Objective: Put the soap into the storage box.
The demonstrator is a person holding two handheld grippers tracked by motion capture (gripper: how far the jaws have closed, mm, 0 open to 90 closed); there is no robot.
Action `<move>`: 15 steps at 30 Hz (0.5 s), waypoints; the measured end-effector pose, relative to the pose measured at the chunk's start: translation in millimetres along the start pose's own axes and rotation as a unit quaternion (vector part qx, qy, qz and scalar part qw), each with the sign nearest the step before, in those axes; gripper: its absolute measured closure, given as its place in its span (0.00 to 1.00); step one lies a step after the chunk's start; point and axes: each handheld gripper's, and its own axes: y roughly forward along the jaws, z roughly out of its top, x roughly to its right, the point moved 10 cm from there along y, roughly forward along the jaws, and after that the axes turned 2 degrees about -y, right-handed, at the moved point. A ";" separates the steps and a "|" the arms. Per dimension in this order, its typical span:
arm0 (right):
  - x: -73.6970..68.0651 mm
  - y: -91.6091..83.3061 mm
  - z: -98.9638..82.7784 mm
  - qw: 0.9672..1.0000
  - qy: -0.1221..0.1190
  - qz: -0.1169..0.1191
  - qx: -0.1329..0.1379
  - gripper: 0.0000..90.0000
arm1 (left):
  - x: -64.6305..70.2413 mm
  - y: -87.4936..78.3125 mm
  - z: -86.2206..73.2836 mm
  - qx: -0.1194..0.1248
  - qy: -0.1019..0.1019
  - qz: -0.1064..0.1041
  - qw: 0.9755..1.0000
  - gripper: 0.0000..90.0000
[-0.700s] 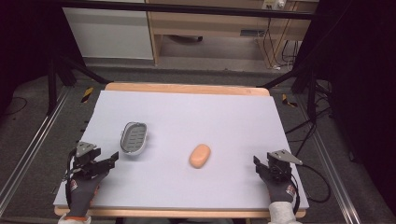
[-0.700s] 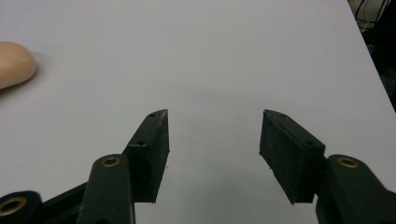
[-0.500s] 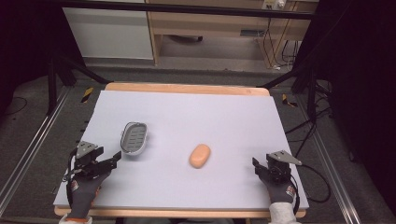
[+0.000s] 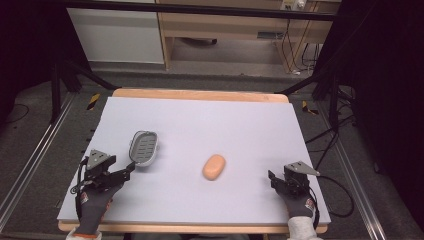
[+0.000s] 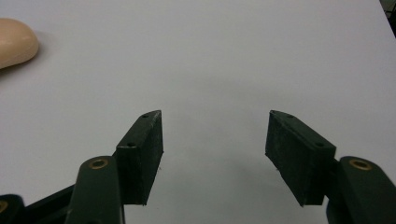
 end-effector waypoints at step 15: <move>-2.1 3.4 -1.2 1.000 -0.015 -0.004 -0.006 0.39 | 25.8 4.2 10.6 0.007 0.012 -0.023 1.000 0.26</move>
